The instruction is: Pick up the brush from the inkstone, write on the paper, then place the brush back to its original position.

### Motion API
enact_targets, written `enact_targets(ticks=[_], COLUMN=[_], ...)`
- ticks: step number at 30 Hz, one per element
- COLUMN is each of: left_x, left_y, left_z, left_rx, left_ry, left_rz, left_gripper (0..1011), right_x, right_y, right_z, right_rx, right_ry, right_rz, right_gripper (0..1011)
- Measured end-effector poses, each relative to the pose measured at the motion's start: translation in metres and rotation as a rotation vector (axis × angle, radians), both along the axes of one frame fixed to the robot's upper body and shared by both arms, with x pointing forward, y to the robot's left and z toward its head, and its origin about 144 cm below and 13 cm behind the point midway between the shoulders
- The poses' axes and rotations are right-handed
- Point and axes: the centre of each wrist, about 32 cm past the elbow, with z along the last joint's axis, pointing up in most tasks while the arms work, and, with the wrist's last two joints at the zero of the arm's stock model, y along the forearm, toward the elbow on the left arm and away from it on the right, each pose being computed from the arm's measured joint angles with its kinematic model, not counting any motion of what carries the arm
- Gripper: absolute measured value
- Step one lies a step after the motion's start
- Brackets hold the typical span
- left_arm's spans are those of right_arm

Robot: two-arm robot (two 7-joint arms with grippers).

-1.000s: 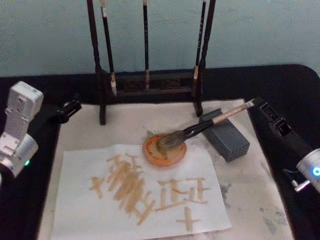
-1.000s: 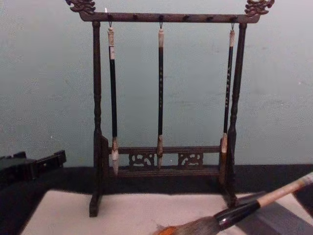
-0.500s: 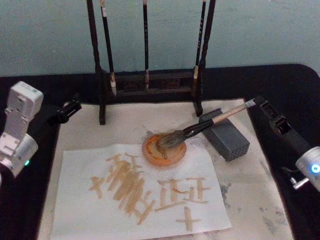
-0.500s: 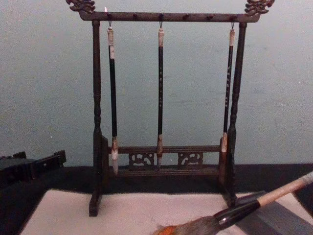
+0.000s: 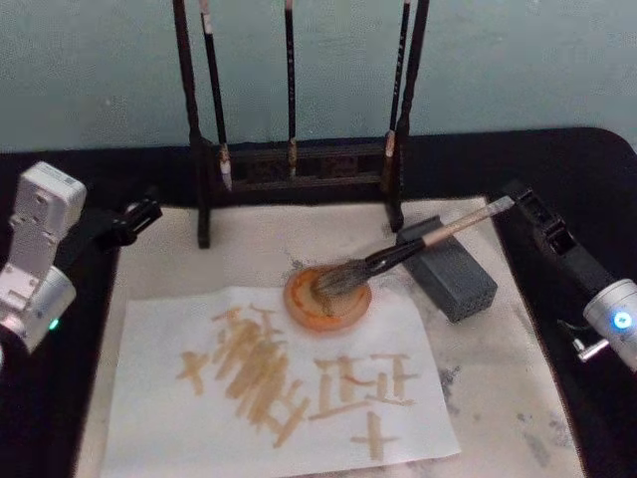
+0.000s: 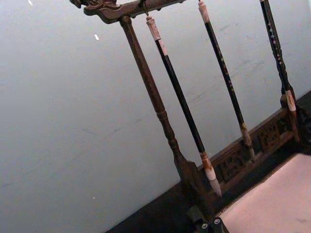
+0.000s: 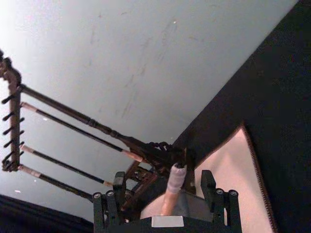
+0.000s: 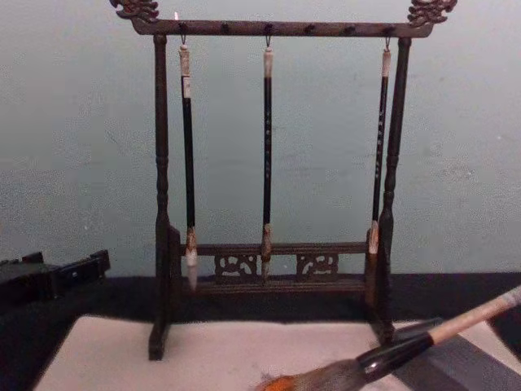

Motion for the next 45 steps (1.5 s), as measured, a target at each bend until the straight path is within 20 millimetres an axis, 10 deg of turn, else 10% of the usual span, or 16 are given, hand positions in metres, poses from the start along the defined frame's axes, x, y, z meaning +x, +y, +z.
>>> enact_targets(ticks=[45], left_x=[0.0], left_y=[0.0], left_z=[0.0], left_rx=[0.0], left_ry=[0.0], left_rz=[0.0], left_gripper=[1002], right_x=[0.021], right_y=[0.01], right_z=[-0.014], right_rx=[0.071], right_ry=[0.071], right_rz=[0.047], right_gripper=[1001])
